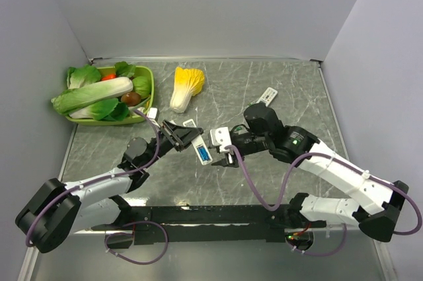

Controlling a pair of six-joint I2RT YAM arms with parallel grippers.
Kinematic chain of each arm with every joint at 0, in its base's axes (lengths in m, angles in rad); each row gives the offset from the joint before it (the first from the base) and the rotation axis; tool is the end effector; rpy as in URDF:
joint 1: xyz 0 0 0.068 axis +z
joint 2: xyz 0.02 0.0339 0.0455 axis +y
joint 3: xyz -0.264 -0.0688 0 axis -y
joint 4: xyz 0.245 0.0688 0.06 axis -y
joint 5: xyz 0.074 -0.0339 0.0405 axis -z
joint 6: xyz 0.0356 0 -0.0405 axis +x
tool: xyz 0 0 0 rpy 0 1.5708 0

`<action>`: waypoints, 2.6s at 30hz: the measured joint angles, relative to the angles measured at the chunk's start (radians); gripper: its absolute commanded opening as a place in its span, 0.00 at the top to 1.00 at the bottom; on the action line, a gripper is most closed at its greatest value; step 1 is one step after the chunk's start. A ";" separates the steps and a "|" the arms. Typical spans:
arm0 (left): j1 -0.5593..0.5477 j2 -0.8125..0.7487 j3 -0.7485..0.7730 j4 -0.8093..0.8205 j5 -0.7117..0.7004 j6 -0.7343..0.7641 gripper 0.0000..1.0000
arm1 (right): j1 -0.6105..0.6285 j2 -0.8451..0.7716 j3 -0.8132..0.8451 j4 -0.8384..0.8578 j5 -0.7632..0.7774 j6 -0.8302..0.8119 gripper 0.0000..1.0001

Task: Load the batteries into the remote control
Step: Load the battery into the remote control.

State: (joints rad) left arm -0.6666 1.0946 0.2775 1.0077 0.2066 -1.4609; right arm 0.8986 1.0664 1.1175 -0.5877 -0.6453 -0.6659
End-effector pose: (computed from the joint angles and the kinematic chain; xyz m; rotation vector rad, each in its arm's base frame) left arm 0.1662 -0.1401 0.2312 -0.4521 1.6195 -1.8507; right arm 0.1215 0.1871 0.3647 -1.7244 1.1814 0.8175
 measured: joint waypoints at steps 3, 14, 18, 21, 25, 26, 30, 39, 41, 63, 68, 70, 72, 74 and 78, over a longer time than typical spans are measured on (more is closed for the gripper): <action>0.000 -0.006 0.000 -0.011 0.013 0.000 0.99 | -0.003 0.028 0.001 0.005 -0.031 -0.052 0.43; 0.000 -0.006 0.060 -0.090 0.054 0.031 0.99 | -0.017 0.106 0.029 -0.015 -0.107 -0.148 0.50; 0.000 -0.005 0.065 -0.094 0.065 0.035 0.99 | -0.027 0.113 0.029 -0.022 -0.125 -0.164 0.53; 0.000 -0.004 0.065 -0.093 0.070 0.036 0.99 | -0.037 0.114 0.029 -0.026 -0.138 -0.170 0.54; 0.004 0.000 0.065 -0.089 0.087 0.039 0.99 | -0.051 0.119 0.029 -0.026 -0.151 -0.174 0.55; 0.005 0.002 0.065 -0.087 0.090 0.039 0.99 | -0.054 0.121 0.029 -0.026 -0.154 -0.174 0.55; 0.011 0.016 0.065 -0.082 0.097 0.044 0.99 | -0.062 0.135 0.029 -0.026 -0.163 -0.175 0.59; 0.017 0.034 0.071 -0.084 0.111 0.054 0.99 | -0.064 0.159 0.029 -0.012 -0.185 -0.176 0.65; 0.020 0.034 0.071 -0.085 0.111 0.054 0.99 | -0.064 0.161 0.029 -0.010 -0.186 -0.177 0.66; 0.061 0.063 0.069 -0.095 0.121 0.084 0.99 | -0.066 0.154 -0.156 0.266 -0.137 -0.148 0.69; 0.076 0.064 0.050 -0.070 0.121 0.077 0.99 | -0.069 0.162 -0.190 0.337 -0.141 -0.123 0.69; 0.087 0.064 0.040 -0.066 0.121 0.068 0.99 | -0.074 0.170 -0.190 0.354 -0.151 -0.108 0.68; 0.103 0.061 0.031 -0.065 0.125 0.062 0.99 | -0.076 0.174 -0.185 0.367 -0.160 -0.092 0.65; 0.119 0.043 0.027 -0.087 0.131 0.063 0.99 | -0.079 0.184 -0.174 0.367 -0.167 -0.067 0.59; 0.143 -0.052 0.039 -0.205 0.134 0.119 0.99 | -0.079 0.188 -0.129 0.350 -0.174 0.021 0.44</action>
State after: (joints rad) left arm -0.5232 1.0424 0.3168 0.8024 0.3408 -1.3422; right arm 0.8192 1.2545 0.9886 -0.2379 -0.8192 -0.6445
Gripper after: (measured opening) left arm 0.280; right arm 0.444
